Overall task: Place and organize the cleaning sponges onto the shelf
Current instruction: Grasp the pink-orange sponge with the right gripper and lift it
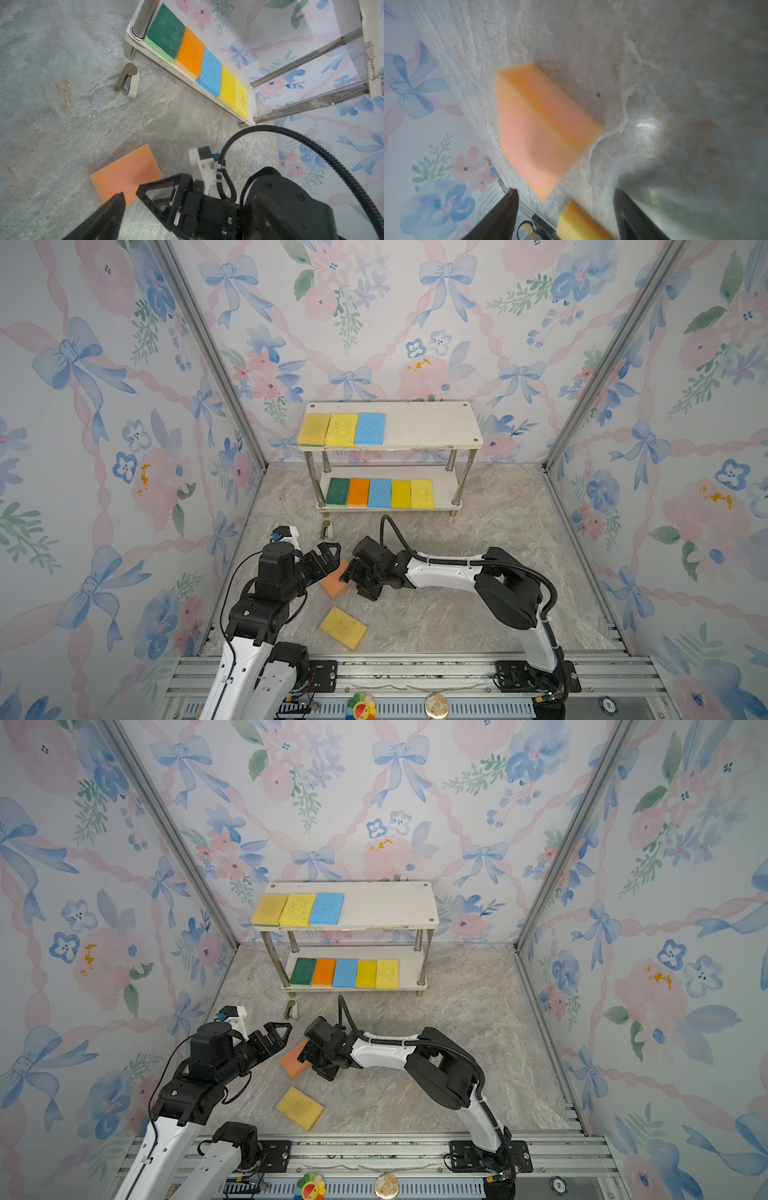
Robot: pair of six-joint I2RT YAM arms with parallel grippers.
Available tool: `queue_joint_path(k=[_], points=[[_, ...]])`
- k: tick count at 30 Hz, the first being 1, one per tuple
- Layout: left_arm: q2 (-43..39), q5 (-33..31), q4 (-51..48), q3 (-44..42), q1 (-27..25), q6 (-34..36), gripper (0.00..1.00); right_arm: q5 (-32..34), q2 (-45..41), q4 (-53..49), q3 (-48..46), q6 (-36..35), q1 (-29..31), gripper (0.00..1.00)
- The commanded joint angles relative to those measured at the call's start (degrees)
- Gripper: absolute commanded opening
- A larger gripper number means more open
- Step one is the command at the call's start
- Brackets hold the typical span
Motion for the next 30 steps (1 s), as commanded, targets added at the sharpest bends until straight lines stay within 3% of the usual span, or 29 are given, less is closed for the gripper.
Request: queue_joint_path(k=[1,11,20,26,30], points=[[0.04,-0.39,-0.60,1.45,0.31,0.95,0.98,1.85,2.52,-3.75,2.07,-0.14,-0.71,0.69],[-0.05,0.22,-0.59,1.14,0.29,1.68,0.98,2.77,6.04,-8.60,7.09,-5.00,-1.86,0.49],[0.04,0.56,-0.54,1.75,-0.53,2.84,0.98,2.76,3.27,-9.76,7.59,-11.99,-3.25,0.19],[5.55,3.84,-0.29,1.60,-3.18,2.84,0.98,1.66,-5.71,-13.47,2.90,-22.83,-6.63,0.13],[10.80,8.06,2.43,1.88,-5.38,2.41,0.98,-1.44,-13.63,-19.83,-2.29,-35.65,-11.26,0.13]])
